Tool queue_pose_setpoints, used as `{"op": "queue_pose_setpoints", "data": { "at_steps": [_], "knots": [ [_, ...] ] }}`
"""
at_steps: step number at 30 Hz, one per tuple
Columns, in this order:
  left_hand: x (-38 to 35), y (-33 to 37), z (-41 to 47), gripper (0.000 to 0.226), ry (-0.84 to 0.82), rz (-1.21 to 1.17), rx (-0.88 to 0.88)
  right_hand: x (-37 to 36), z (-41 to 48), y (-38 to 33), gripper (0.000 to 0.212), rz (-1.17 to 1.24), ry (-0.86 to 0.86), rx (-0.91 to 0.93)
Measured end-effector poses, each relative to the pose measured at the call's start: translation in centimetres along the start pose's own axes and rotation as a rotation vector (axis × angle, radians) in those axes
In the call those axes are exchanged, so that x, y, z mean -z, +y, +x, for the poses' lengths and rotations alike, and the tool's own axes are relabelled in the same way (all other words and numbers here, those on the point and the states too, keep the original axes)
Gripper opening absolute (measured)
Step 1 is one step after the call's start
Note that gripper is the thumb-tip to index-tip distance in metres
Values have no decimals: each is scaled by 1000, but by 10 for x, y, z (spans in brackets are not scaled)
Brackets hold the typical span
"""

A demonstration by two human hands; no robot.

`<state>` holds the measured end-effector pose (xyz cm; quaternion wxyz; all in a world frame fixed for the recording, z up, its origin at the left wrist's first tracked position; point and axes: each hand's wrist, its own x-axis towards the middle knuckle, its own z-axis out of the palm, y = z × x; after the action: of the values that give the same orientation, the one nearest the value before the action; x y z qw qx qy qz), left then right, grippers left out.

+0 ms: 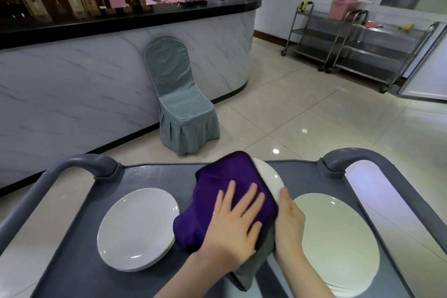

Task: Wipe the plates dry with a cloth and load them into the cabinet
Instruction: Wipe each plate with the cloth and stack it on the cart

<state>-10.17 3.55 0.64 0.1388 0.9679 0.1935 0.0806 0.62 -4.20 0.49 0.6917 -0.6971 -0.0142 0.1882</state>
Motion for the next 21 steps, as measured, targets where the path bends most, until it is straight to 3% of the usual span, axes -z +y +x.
{"op": "queue_pose_setpoints", "data": {
  "at_steps": [3, 10, 16, 21],
  "knots": [
    [2, -6, 5, 54, -30, 90, -178, 5, -4, 4, 48, 20, -47, -32],
    [2, -42, 6, 57, -32, 8, 68, 10, -3, -14, 52, -19, 27, 16],
    [-12, -5, -34, 59, 5, -17, -248, 19, 5, -23, 49, -2, 60, 19],
    [5, 5, 9, 58, 80, -118, -155, 10, -15, -10, 43, -100, -61, 184]
  ]
}}
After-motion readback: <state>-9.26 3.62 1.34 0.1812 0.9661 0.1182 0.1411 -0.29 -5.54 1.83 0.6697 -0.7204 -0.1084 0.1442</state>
